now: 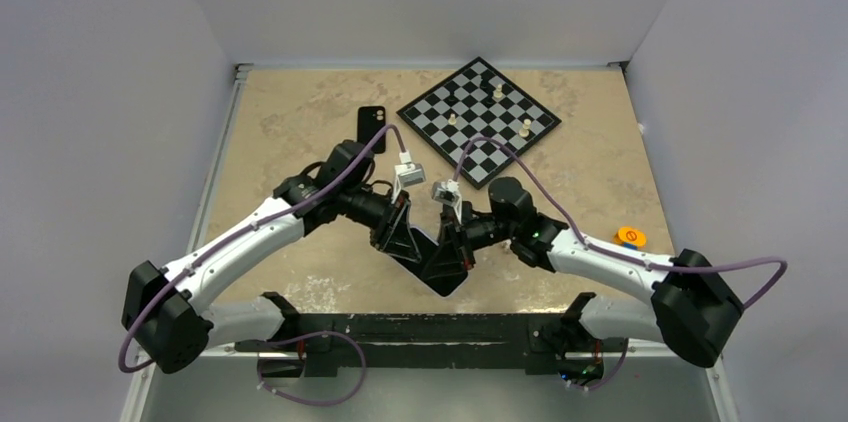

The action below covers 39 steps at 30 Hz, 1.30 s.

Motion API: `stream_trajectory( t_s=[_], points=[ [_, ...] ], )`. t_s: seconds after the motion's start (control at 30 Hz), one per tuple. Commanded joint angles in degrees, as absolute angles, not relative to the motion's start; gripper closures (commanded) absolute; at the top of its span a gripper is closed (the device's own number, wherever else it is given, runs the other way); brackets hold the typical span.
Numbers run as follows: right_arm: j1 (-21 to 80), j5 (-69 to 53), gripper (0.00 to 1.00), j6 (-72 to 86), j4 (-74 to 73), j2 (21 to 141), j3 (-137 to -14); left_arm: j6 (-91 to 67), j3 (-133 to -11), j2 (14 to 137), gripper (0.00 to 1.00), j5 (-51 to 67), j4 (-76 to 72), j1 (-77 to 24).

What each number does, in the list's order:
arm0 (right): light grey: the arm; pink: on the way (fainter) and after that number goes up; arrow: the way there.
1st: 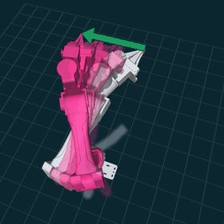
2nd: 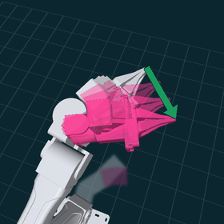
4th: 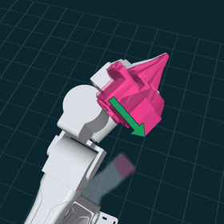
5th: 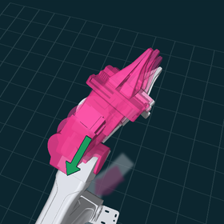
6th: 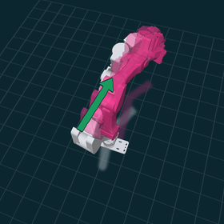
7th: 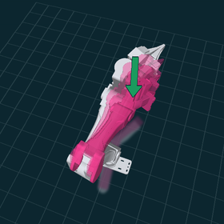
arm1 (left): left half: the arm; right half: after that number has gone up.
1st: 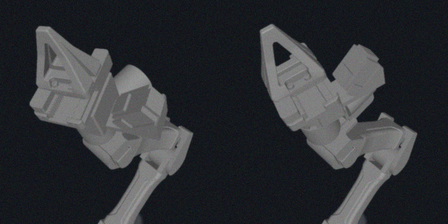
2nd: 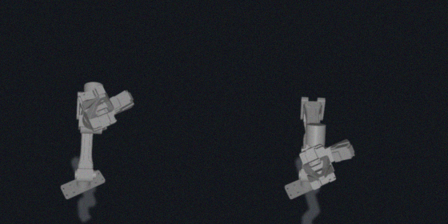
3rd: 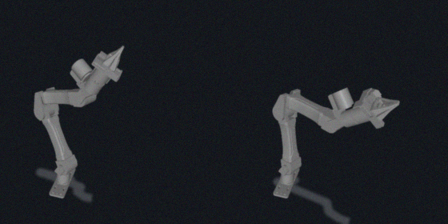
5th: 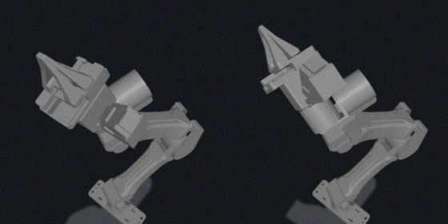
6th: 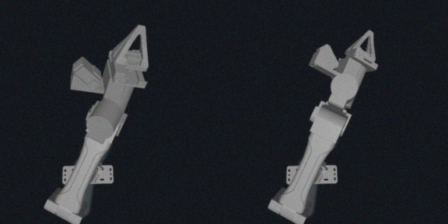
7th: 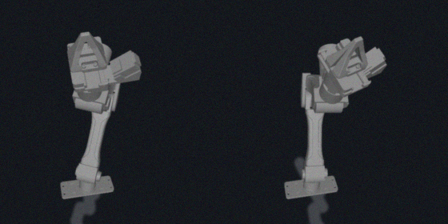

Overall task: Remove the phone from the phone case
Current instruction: Remove the phone case from the phone.

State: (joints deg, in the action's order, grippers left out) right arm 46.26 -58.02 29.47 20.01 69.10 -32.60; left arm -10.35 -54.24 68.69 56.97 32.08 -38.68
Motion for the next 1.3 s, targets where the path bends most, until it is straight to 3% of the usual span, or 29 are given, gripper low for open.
stream_trajectory(
  t_s=[0.0,0.07,0.13,0.33,0.5,0.63,0.97,1.03,1.13,1.2,1.27],
  points=[
    [46.3,-53.9,1.0,36.4,28.2,65.0,-30.2,-13.2,-55.8,63.8,0.57,55.0,23.9,-38.4],
    [46.3,-52.2,1.0,40.5,34.8,63.0,-28.0,-14.6,-53.9,61.2,0.45,51.3,21.3,-38.2],
    [46.3,-50.5,1.0,43.8,40.0,61.4,-26.3,-15.4,-52.3,58.7,0.39,47.4,19.7,-37.9],
    [46.3,-48.4,1.0,47.5,45.3,58.4,-25.1,-26.5,-47.0,54.0,0.39,38.4,11.0,-36.9],
    [46.2,-44.1,1.0,48.5,46.5,56.1,-24.7,-46.1,-36.0,51.7,0.52,37.5,-18.8,-37.0],
    [46.2,-42.7,1.0,49.8,49.3,56.5,-24.5,-56.7,-27.6,52.4,0.57,33.9,-40.1,-38.1],
    [46.3,-41.5,1.0,53.4,57.0,63.4,-25.0,-64.9,-25.9,59.9,0.71,33.4,-56.9,-39.6],
    [46.4,-42.3,1.0,54.6,59.2,64.9,-25.0,-65.4,-26.2,60.9,0.78,34.0,-58.3,-39.6],
    [46.3,-42.1,1.0,54.6,58.6,65.1,-25.0,-65.0,-26.6,61.0,0.97,34.7,-58.0,-39.6],
    [46.3,-41.0,1.0,52.3,54.5,63.8,-25.6,-64.8,-27.0,60.8,1.0,35.8,-57.5,-39.4],
    [46.3,-40.4,0.89,48.6,46.0,62.3,-26.9,-63.9,-28.1,60.0,1.0,37.6,-54.7,-39.0]
  ],
)
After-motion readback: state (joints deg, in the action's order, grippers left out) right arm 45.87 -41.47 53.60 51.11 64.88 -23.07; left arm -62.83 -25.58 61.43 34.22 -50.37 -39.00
